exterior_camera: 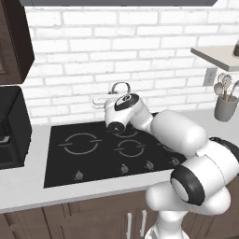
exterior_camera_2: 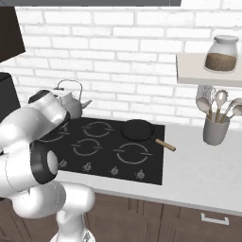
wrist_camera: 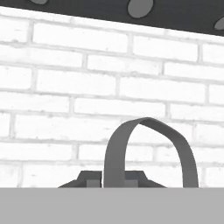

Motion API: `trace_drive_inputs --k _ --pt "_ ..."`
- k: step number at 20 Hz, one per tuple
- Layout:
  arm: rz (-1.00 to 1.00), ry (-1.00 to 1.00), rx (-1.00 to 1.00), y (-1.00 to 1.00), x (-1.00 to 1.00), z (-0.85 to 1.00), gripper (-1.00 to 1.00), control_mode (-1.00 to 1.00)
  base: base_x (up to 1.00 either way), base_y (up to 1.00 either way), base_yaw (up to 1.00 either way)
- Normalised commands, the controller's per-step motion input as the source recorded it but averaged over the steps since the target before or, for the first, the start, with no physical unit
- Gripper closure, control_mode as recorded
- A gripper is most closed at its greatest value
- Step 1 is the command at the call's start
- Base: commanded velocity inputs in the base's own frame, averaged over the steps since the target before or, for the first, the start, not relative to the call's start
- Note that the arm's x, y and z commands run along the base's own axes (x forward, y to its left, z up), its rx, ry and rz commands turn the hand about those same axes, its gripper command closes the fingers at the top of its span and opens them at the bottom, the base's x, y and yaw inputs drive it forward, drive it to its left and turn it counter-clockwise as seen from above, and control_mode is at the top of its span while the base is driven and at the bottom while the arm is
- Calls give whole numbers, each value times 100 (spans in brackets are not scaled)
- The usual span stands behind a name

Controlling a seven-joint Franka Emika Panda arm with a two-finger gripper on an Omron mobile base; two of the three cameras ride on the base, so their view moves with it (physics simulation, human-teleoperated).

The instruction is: Pick the kettle from the counter and place it on a stove burner. Then turn the burner on.

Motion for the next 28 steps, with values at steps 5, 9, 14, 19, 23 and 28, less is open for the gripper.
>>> trace_drive_inputs --k 5,9,14,19,23,28 --pt "2 -1 0 63 0 0 100 -100 0 0 0" --pt "0 0 6 52 0 0 100 -100 0 0 0" --pt "0 0 15 45 0 0 100 -100 0 0 0" --pt "0 2 12 41 2 -20 100 -100 0 0 0" --pt "0 0 1 14 16 -44 100 -100 0 0 0" --pt "1 0 0 1 28 -50 100 -100 0 0 0"
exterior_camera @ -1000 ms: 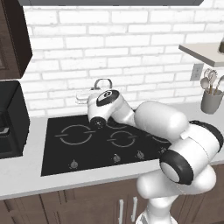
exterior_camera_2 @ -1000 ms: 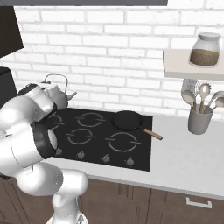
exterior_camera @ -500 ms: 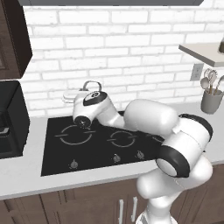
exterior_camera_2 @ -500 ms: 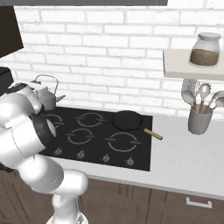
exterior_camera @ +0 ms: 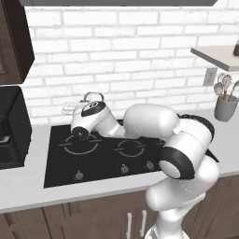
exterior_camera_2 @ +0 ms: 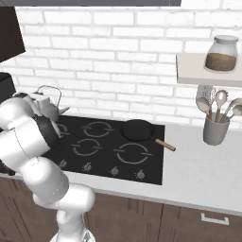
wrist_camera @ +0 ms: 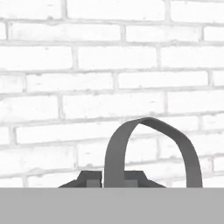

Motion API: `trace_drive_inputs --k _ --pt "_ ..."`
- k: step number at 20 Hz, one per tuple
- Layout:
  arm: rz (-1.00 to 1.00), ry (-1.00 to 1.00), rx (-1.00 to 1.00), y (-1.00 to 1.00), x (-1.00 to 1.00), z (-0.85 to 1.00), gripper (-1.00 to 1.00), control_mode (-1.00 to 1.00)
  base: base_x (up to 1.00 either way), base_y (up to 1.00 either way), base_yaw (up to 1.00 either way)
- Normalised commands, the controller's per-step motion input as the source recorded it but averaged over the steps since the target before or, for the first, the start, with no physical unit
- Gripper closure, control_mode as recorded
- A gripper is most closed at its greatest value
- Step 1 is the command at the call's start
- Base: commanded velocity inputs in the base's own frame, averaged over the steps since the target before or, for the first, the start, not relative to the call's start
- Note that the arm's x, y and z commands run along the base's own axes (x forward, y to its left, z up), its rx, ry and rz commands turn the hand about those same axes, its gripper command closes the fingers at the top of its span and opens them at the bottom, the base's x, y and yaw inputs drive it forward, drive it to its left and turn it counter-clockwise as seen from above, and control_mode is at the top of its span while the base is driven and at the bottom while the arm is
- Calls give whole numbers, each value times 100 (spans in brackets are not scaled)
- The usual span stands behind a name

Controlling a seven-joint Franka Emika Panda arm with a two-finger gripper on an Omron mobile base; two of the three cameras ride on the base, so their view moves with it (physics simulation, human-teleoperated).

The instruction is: Pick the kettle from the counter and place it on a stove burner. Then turn the burner on.

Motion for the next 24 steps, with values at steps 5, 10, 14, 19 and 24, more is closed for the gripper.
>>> trace_drive_inputs --k 5,10,14,19,24 --pt "0 4 0 16 40 -56 100 -100 0 0 0" --pt "0 11 0 38 27 -53 100 -100 0 0 0" --pt "0 5 0 34 29 -48 100 -100 0 0 0" --pt "0 0 0 22 45 -45 100 -100 0 0 0" --pt "0 0 0 10 54 -36 100 -100 0 0 0"
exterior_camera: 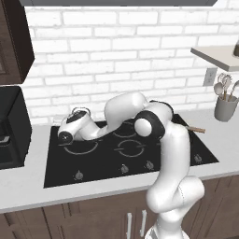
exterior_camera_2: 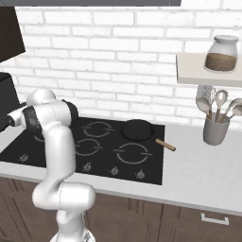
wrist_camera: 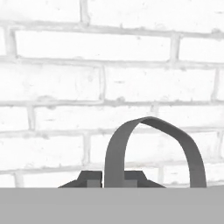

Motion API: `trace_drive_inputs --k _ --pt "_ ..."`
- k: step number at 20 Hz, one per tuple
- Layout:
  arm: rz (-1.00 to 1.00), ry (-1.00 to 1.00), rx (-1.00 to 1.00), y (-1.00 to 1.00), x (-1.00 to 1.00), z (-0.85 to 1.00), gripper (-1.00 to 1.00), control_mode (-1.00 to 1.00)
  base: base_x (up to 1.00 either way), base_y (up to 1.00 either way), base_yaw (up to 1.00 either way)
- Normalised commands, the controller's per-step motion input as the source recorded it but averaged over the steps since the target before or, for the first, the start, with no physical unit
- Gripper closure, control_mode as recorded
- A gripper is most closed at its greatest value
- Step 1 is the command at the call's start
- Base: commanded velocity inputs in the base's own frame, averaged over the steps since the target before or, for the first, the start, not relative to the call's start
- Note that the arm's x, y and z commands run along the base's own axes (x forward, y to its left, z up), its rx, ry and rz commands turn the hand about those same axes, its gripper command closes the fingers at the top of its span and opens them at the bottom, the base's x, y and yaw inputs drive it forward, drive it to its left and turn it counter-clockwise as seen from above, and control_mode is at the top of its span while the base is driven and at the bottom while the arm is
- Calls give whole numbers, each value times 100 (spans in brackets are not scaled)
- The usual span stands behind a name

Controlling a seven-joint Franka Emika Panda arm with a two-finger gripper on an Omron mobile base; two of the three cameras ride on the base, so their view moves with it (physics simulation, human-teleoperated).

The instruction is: Pick the kettle from the counter and place it on a stove burner. Then turn the burner on.

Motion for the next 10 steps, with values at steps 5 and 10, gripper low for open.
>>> trace_drive_inputs --k 5,10 --pt "0 0 0 7 57 -26 100 -100 0 0 0" --pt "0 -2 0 4 55 -19 100 -100 0 0 0"
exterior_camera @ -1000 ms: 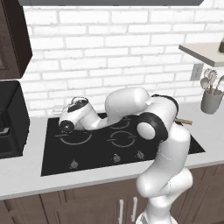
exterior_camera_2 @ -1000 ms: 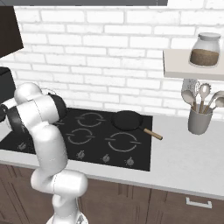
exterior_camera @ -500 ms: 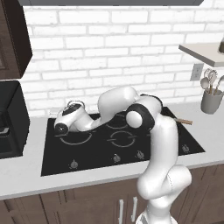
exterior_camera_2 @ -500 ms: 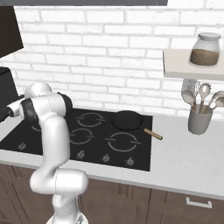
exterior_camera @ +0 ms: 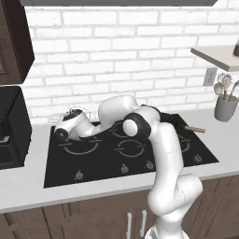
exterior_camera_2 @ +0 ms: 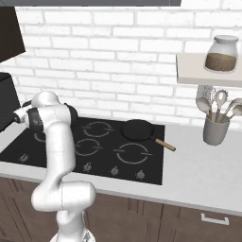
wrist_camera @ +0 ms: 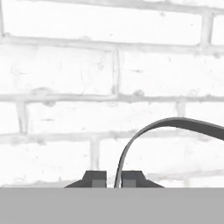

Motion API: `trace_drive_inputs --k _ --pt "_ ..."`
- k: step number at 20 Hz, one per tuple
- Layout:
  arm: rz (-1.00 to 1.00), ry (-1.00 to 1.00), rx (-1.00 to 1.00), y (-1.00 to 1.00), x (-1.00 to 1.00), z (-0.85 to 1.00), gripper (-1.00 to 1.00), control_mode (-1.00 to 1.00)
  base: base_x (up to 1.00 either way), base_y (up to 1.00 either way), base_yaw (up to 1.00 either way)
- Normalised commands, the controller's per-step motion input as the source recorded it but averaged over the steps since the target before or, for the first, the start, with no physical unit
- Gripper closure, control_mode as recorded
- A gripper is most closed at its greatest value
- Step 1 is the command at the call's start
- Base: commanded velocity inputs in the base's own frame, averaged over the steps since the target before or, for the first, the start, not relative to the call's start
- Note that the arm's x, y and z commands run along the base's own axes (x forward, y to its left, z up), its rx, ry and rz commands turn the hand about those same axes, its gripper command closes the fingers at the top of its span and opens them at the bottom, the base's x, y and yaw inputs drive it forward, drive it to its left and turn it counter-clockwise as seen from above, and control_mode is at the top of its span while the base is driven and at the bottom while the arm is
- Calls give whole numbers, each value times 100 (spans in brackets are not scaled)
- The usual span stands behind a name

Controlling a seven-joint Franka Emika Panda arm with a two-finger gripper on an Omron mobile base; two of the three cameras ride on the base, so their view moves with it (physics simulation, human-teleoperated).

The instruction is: Pick the kettle from the counter and place it on a stove burner. Then turn the burner on.

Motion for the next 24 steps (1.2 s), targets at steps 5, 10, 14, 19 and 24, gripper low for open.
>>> trace_drive_inputs --k 5,10,14,19,24 --pt "0 -10 -8 -4 -4 -49 100 -100 0 0 0" --pt "4 -13 -15 -30 -42 -59 100 -100 0 0 0" --pt "5 -9 -12 -51 -37 -43 100 -100 0 0 0" --pt "6 -3 -14 -55 -26 -54 100 -100 0 0 0" --pt "8 0 -19 -27 -24 -67 100 -100 0 0 0"
